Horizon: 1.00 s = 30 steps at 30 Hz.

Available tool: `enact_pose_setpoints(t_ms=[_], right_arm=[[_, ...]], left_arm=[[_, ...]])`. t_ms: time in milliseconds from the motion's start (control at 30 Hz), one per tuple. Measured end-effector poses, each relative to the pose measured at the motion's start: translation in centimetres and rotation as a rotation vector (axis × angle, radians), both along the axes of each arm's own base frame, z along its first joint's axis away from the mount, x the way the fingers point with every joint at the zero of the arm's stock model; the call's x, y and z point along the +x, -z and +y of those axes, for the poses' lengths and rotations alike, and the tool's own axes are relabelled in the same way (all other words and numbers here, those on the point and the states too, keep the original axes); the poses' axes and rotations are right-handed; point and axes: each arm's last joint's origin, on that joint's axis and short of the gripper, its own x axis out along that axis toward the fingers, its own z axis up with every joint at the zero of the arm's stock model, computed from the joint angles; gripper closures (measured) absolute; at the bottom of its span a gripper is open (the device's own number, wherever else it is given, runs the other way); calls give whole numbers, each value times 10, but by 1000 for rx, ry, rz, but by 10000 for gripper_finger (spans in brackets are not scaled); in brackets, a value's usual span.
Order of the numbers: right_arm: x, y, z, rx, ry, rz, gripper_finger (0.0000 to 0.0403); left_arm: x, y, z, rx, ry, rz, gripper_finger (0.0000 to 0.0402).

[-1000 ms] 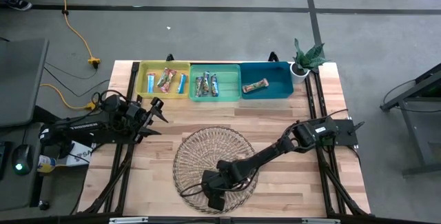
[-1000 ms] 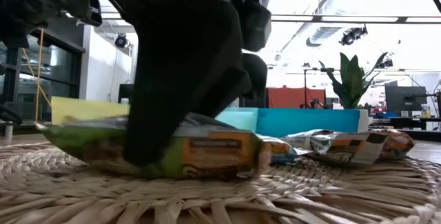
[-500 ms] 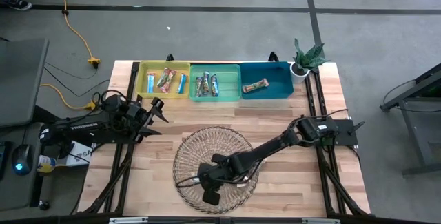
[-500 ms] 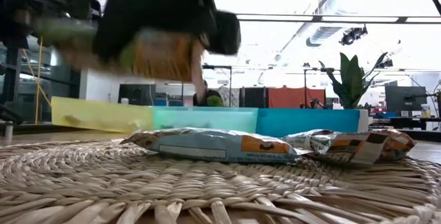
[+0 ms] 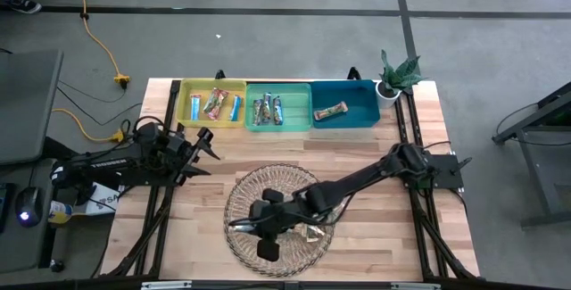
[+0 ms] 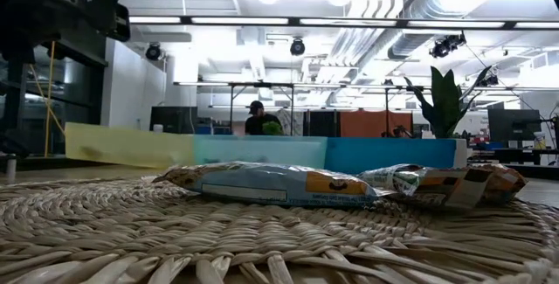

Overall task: Pick and place Granola Bars by type
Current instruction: Put the yellow granola bar into the blue bin

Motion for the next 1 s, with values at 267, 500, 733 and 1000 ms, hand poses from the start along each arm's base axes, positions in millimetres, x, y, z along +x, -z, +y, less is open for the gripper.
enact_pose_setpoints(t_ms=[267,500,733,1000], right_arm=[[-13,-32,-19,-44,10,-23,357],[-45,-75,-56,-229,124,4,357],[-74,-109,-108,-362,241,44,357],[-109,-139,-179,-448,400,116,357]], left_arm=[[1,2,0,-6,2,24,172],[1,4,0,-13,-4,40,172],[1,4,0,-15,-5,49,172],[1,5,1,-19,-6,61,172]])
